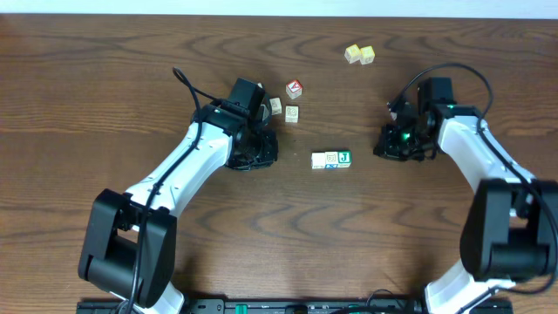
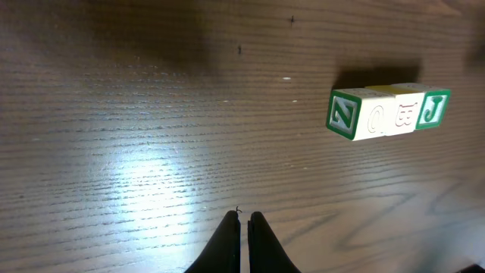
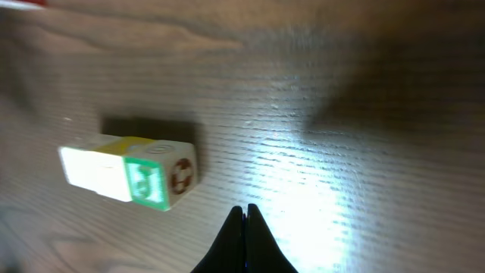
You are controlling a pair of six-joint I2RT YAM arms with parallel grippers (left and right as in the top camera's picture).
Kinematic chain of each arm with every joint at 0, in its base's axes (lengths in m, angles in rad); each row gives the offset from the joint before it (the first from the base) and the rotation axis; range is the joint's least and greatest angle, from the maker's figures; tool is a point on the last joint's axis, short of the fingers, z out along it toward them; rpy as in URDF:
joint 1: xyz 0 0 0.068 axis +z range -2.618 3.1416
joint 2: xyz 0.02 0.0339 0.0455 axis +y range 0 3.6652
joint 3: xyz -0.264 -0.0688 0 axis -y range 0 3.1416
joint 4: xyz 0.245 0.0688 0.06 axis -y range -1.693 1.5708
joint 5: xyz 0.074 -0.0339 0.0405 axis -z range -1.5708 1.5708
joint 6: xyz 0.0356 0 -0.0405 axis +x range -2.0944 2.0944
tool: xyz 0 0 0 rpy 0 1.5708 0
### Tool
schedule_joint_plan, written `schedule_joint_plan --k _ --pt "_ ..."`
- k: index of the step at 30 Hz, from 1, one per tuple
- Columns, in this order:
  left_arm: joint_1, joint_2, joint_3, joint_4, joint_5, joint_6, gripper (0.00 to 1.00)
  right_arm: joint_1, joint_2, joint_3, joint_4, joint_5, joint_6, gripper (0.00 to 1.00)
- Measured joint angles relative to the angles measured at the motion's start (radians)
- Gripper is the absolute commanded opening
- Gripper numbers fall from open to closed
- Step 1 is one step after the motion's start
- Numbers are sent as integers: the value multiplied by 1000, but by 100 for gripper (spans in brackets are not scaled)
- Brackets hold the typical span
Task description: Lift 3 blocks
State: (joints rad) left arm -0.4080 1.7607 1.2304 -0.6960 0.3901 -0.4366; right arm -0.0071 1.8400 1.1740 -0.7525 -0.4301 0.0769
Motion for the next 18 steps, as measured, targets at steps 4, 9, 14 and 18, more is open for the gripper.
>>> schedule_joint_plan --k 4,9,14,18 --pt "0 0 0 5 0 0 7 0 47 -5 47 -21 -23 1" --pt "0 0 0 40 0 0 7 0 47 -5 120 -27 6 1" --pt "0 0 0 88 -2 0 8 0 47 -5 167 -9 19 1" --pt "0 3 0 124 -7 0 7 11 47 -5 197 8 12 1"
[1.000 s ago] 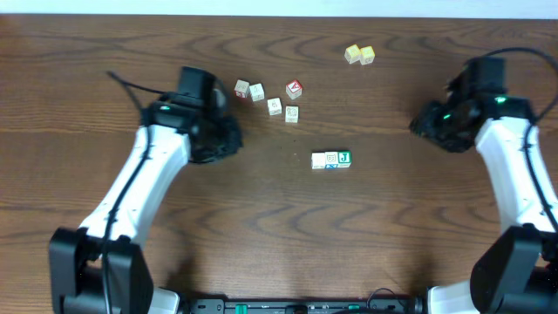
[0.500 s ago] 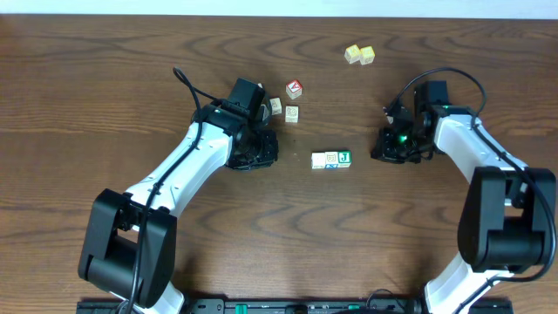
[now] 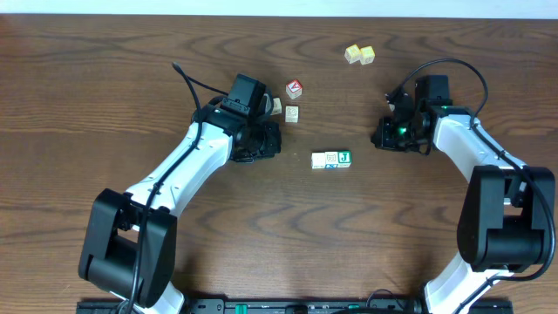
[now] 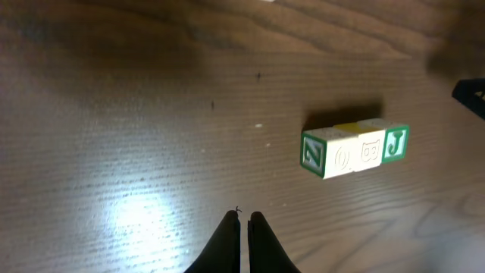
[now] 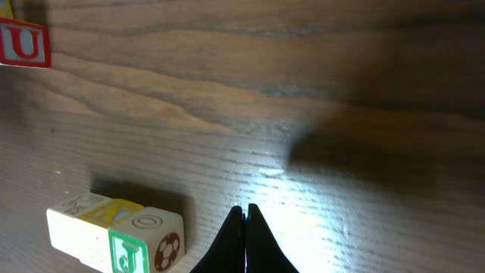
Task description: Lift 3 blocks
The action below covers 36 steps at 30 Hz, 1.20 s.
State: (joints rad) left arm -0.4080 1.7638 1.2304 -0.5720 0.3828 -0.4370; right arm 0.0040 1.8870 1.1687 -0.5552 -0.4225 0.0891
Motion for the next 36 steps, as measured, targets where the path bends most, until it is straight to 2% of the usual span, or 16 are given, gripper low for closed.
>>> schedule_joint_plan --k 8,19,36 --pt "0 80 0 37 5 0 7 77 13 0 20 8 -10 1" --pt "-2 147 0 91 77 0 7 79 77 1 -76 -22 12 1" --pt "-78 196 0 174 120 -12 7 79 77 1 -84 -97 32 1"
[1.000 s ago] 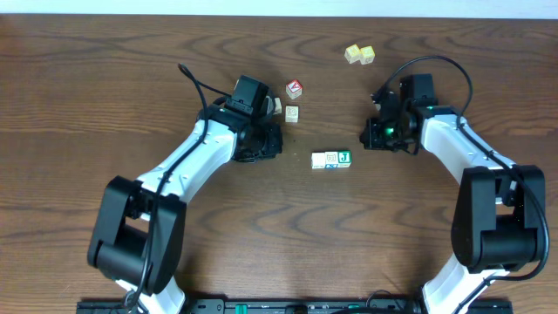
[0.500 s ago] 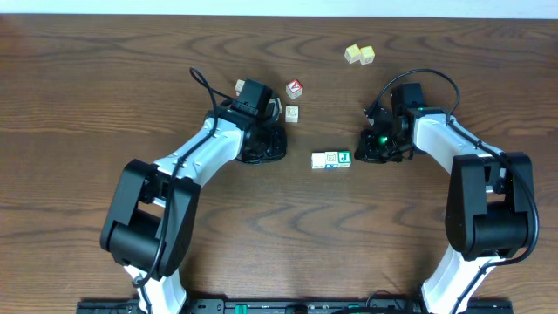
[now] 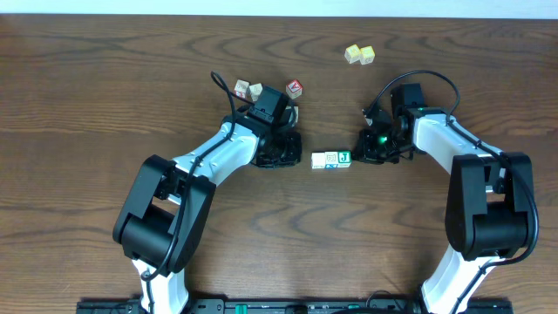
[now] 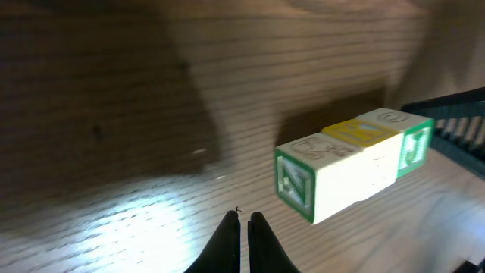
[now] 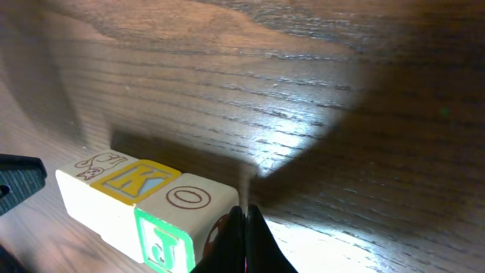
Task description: Lift 3 blocks
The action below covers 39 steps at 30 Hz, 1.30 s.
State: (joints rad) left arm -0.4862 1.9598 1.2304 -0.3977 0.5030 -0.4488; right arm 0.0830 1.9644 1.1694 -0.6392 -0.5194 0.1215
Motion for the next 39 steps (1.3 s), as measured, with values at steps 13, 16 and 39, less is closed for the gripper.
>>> schedule_joint_plan --k 13,16,39 --pt "-29 16 0 47 23 -52 7 0 0 0 -19 -32 0 1" --pt "-31 43 0 50 23 -60 7 2 0 0 -22 -32 0 1" --pt "-26 53 0 72 61 -75 7 13 0 0 -26 -44 4 1"
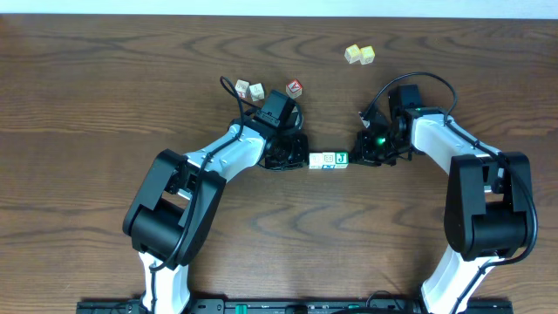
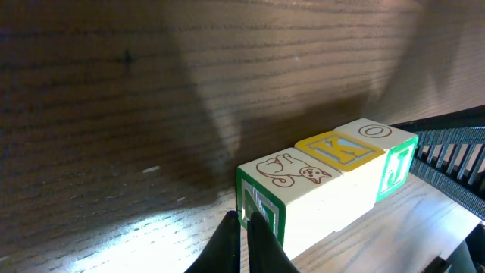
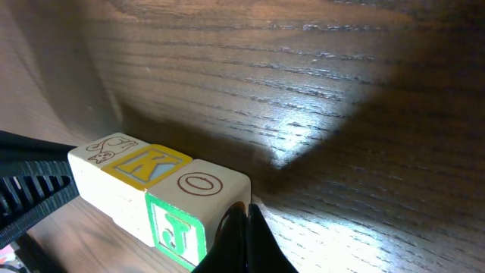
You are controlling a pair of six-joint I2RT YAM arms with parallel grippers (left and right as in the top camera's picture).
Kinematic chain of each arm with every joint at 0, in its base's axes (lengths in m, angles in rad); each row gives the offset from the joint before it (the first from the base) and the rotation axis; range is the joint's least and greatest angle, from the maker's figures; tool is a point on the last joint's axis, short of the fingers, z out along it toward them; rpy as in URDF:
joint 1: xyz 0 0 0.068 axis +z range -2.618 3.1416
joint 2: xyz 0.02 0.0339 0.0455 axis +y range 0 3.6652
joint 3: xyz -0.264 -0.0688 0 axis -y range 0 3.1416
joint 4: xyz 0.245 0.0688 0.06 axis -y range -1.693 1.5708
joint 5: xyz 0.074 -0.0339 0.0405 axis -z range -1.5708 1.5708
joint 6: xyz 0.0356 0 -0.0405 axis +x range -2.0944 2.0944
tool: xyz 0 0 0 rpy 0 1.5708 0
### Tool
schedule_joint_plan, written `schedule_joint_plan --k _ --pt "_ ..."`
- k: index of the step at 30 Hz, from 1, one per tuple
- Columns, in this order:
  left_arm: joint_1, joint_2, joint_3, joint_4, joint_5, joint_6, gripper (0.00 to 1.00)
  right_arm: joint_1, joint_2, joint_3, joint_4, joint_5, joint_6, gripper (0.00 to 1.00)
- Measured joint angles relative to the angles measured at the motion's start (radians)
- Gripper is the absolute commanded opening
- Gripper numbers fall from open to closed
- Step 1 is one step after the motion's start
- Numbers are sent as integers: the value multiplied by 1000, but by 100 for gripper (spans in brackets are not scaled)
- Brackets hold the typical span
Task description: Lift 3 blocks
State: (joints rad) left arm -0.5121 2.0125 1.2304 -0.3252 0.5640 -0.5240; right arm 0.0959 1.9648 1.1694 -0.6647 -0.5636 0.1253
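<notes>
A row of three lettered blocks (image 1: 329, 160) lies on the table between my two grippers. In the left wrist view the cat block (image 2: 282, 182), the yellow K block (image 2: 337, 148) and the O/J block (image 2: 388, 155) run away from me. My left gripper (image 2: 244, 220) is shut, its tips against the green end face of the cat block. My right gripper (image 3: 242, 214) is shut too, its tips against the end of the O/J block (image 3: 193, 201). In the overhead view the left gripper (image 1: 299, 158) and the right gripper (image 1: 359, 155) bracket the row.
A red block (image 1: 295, 88) and two pale blocks (image 1: 249, 90) lie behind the left arm. Two yellow blocks (image 1: 359, 54) sit at the far right of centre. The tabletop (image 1: 105, 105) is dark wood.
Both shut grippers have come in closer to the row's two ends and now touch them. The row sits slightly further left in the overhead view.
Both grippers were shut and well away from the row, the left one to its left and the right one to its right. Later each stood nearer, close beside the row's ends. Now each presses an end of the row, which still rests on the table.
</notes>
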Motion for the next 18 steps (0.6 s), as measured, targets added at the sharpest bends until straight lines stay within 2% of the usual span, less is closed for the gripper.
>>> schedule_joint_plan --k 18 --pt "12 0 0 -2 16 0 7 -3 0 0 -5 -35 0 1"
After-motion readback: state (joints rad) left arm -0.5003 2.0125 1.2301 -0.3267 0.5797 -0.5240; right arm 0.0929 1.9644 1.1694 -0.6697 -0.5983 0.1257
